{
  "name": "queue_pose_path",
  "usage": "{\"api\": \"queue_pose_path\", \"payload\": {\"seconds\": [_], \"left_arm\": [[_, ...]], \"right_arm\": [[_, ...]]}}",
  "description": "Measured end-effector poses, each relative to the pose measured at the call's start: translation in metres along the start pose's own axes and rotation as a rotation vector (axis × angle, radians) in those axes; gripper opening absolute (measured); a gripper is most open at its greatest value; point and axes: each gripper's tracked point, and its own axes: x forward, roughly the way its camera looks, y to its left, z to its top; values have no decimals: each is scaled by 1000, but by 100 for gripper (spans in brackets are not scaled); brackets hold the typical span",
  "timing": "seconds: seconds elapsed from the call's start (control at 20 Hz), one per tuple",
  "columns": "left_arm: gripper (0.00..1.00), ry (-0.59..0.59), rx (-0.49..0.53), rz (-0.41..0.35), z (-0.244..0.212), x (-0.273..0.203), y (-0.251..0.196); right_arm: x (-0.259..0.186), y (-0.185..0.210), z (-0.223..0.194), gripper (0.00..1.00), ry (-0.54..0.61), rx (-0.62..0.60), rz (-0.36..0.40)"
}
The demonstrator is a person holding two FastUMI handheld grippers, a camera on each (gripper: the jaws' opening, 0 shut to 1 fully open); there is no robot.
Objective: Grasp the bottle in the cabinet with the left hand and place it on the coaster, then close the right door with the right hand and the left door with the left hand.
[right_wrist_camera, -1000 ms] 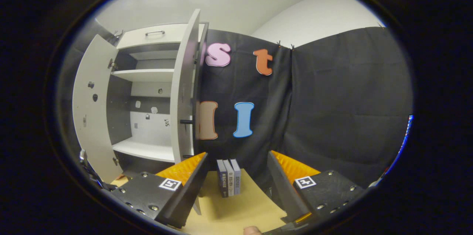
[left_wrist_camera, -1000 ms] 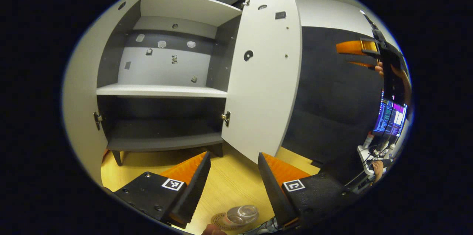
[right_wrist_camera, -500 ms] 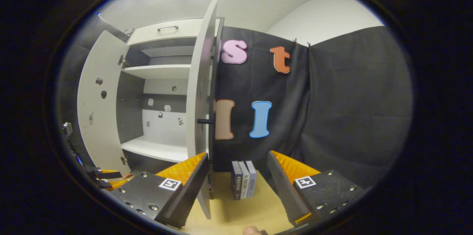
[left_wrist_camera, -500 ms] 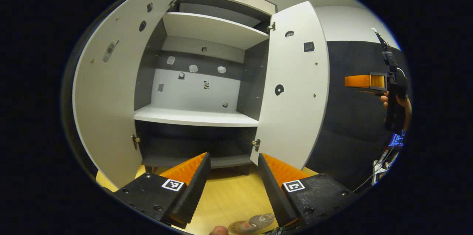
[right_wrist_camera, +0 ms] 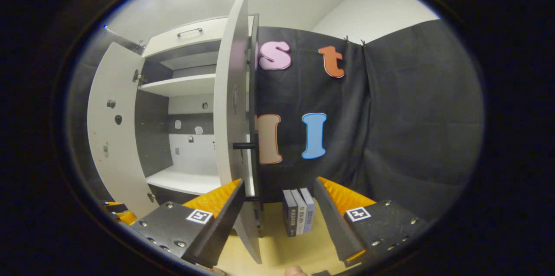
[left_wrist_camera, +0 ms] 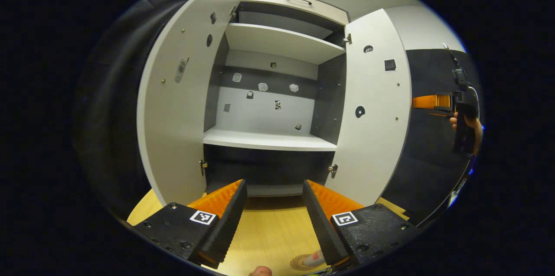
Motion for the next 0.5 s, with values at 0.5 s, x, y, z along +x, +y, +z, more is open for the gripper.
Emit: {"api": "queue_pose_path", "payload": {"seconds": [0.5], "left_arm": [[83,13,-12,99,-4,-11,40]], "right_arm": [[6,11,-3,96,14,-21,31]]}}
